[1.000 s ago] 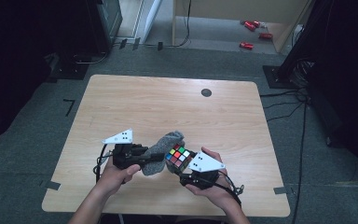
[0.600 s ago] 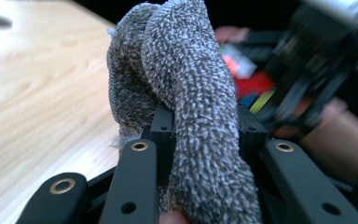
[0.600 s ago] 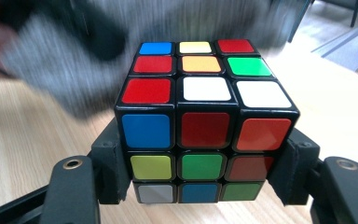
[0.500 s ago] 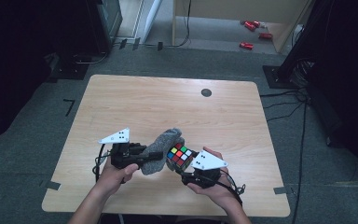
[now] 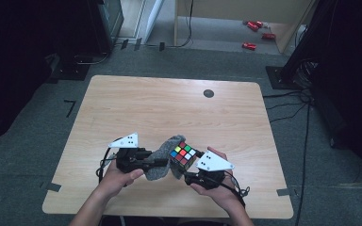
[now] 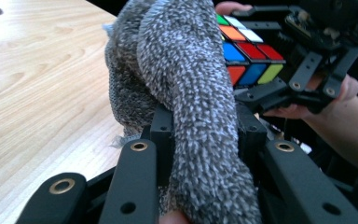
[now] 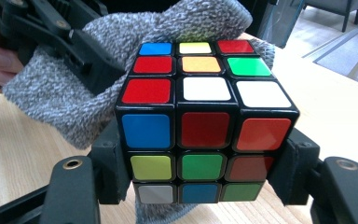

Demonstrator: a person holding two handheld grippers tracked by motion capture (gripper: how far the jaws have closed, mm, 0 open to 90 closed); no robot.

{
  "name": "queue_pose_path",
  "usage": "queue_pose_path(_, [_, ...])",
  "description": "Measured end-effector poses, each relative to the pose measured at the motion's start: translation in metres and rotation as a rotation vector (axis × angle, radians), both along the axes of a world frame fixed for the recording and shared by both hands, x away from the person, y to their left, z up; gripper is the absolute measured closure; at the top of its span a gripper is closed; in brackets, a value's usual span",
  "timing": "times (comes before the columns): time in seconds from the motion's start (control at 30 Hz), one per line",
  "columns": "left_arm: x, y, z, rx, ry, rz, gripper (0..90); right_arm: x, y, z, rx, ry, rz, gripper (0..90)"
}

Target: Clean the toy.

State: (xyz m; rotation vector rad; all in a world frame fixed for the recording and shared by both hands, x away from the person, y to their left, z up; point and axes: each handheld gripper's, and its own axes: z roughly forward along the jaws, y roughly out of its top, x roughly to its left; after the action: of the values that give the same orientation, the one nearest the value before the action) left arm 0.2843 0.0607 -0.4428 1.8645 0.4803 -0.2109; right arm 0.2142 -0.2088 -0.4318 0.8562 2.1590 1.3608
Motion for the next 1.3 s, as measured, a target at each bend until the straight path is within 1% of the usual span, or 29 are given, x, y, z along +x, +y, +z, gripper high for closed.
queue_pose_path(0.03, [-0.001,-0.001,-0.001,0.011,0.001,-0.013,68.3,0.000,0.000,0.000,0.000,0.000,0.002,34.9])
queue_pose_path(0.07, [-0.002,-0.004,-0.002,0.032,-0.004,-0.027,68.1,0.000,0.000,0.000,0.001,0.000,0.005,34.9])
queue_pose_path(0.13, [-0.003,-0.007,-0.004,0.068,-0.020,-0.039,67.8,0.000,0.000,0.000,0.002,0.002,0.010,34.9])
queue_pose_path(0.27, [-0.005,-0.012,-0.007,0.128,-0.035,-0.040,67.5,-0.001,0.000,0.001,0.006,0.002,0.004,34.9])
queue_pose_path(0.3, [-0.005,-0.013,-0.008,0.150,-0.045,-0.038,67.5,-0.001,-0.001,0.002,0.010,0.000,0.003,34.9])
queue_pose_path(0.37, [-0.006,-0.015,-0.009,0.184,-0.062,-0.018,67.7,0.000,-0.002,0.003,0.022,-0.002,-0.003,34.9])
queue_pose_path(0.4, [-0.005,-0.014,-0.009,0.187,-0.065,-0.008,68.1,0.000,-0.002,0.004,0.031,-0.001,-0.008,34.9])
queue_pose_path(0.5, [-0.004,-0.011,-0.007,0.178,-0.068,0.015,69.0,-0.001,-0.004,0.005,0.038,-0.006,-0.020,34.9])
queue_pose_path(0.53, [-0.004,-0.011,-0.007,0.188,-0.075,0.019,69.3,-0.001,-0.004,0.006,0.043,-0.010,-0.025,34.9])
queue_pose_path(0.57, [-0.005,-0.012,-0.008,0.216,-0.091,0.028,69.5,-0.001,-0.004,0.007,0.050,-0.011,-0.032,34.9])
queue_pose_path(0.63, [-0.010,-0.020,-0.012,0.292,-0.137,0.044,70.1,-0.003,-0.004,0.009,0.068,-0.019,-0.038,34.9])
queue_pose_path(0.67, [-0.012,-0.025,-0.014,0.315,-0.157,0.040,70.6,-0.003,-0.003,0.011,0.076,-0.024,-0.037,34.9])
queue_pose_path(0.7, [-0.016,-0.030,-0.016,0.321,-0.172,0.034,71.0,-0.005,-0.002,0.012,0.081,-0.028,-0.040,34.9])
queue_pose_path(0.73, [-0.021,-0.037,-0.017,0.317,-0.202,0.019,71.5,-0.005,0.000,0.012,0.085,-0.038,-0.042,34.9])
queue_pose_path(0.8, [-0.028,-0.044,-0.016,0.301,-0.238,0.006,72.2,-0.007,0.004,0.012,0.095,-0.048,-0.055,34.9])
queue_pose_path(0.83, [-0.031,-0.046,-0.015,0.293,-0.251,0.004,72.3,-0.008,0.005,0.011,0.105,-0.047,-0.064,34.9])
queue_pose_path(0.9, [-0.036,-0.051,-0.014,0.261,-0.270,0.016,72.6,-0.008,0.006,0.009,0.134,-0.030,-0.086,34.9])
queue_pose_path(0.93, [-0.037,-0.051,-0.013,0.243,-0.266,0.031,72.6,-0.007,0.007,0.007,0.148,-0.017,-0.098,34.9])
queue_pose_path(0.97, [-0.036,-0.050,-0.013,0.222,-0.252,0.046,72.7,-0.007,0.008,0.005,0.155,-0.011,-0.109,34.9])
queue_pose_path(1.03, [-0.034,-0.047,-0.013,0.187,-0.228,0.074,73.1,-0.007,0.010,0.003,0.162,-0.009,-0.130,34.9])
queue_pose_path(1.07, [-0.032,-0.044,-0.013,0.178,-0.219,0.096,73.2,-0.007,0.009,0.003,0.168,-0.009,-0.136,34.9])
queue_pose_path(1.13, [-0.027,-0.038,-0.013,0.165,-0.198,0.151,73.2,-0.006,0.008,0.003,0.175,-0.002,-0.134,34.9])
queue_pose_path(1.17, [-0.023,-0.033,-0.014,0.162,-0.181,0.186,73.2,-0.006,0.007,0.004,0.172,-0.003,-0.133,34.9])
queue_pose_path(1.23, [-0.018,-0.028,-0.015,0.161,-0.154,0.214,73.2,-0.006,0.006,0.004,0.164,-0.001,-0.131,34.9])
queue_pose_path(1.27, [-0.017,-0.027,-0.016,0.162,-0.142,0.219,73.2,-0.006,0.006,0.004,0.158,-0.001,-0.132,34.9])
queue_pose_path(1.3, [-0.017,-0.027,-0.017,0.166,-0.134,0.212,73.0,-0.005,0.006,0.003,0.154,0.002,-0.137,34.9])
